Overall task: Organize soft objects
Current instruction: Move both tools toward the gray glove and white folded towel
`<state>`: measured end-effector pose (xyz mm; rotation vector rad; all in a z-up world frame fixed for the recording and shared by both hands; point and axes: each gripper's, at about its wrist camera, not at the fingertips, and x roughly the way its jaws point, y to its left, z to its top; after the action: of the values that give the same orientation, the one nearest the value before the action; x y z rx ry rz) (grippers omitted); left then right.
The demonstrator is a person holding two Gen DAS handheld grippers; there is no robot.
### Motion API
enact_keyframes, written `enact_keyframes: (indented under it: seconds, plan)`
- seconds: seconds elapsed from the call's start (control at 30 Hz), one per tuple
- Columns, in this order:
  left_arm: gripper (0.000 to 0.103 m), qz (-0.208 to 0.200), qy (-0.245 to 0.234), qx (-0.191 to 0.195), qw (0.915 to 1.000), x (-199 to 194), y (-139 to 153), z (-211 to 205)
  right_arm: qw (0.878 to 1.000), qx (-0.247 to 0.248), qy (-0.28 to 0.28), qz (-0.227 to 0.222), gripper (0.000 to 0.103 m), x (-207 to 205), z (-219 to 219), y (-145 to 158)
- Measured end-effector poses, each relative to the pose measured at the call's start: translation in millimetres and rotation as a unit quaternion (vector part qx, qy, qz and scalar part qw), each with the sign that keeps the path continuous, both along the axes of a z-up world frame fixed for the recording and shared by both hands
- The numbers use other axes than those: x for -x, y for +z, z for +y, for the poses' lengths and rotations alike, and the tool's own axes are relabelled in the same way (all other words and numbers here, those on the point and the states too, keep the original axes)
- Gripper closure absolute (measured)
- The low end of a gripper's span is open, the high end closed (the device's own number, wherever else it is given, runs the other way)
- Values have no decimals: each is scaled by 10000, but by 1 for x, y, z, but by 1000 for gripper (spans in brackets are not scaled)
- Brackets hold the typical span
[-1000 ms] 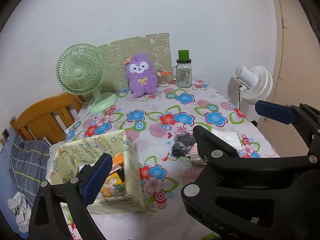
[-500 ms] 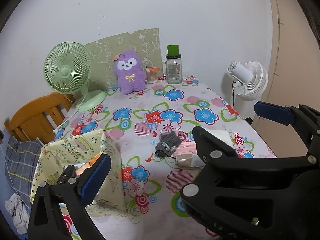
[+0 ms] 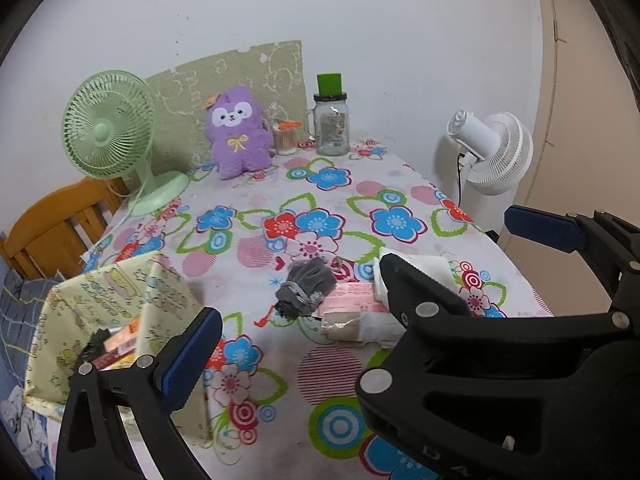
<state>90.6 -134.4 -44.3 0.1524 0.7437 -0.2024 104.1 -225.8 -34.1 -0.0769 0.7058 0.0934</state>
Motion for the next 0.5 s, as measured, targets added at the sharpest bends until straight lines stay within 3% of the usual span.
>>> enact_keyframes:
  seconds: [0.5]
  plan:
    - [0, 317, 4, -96, 9995, -26, -43, -10, 9991, -39, 18, 415, 11, -32, -11, -48]
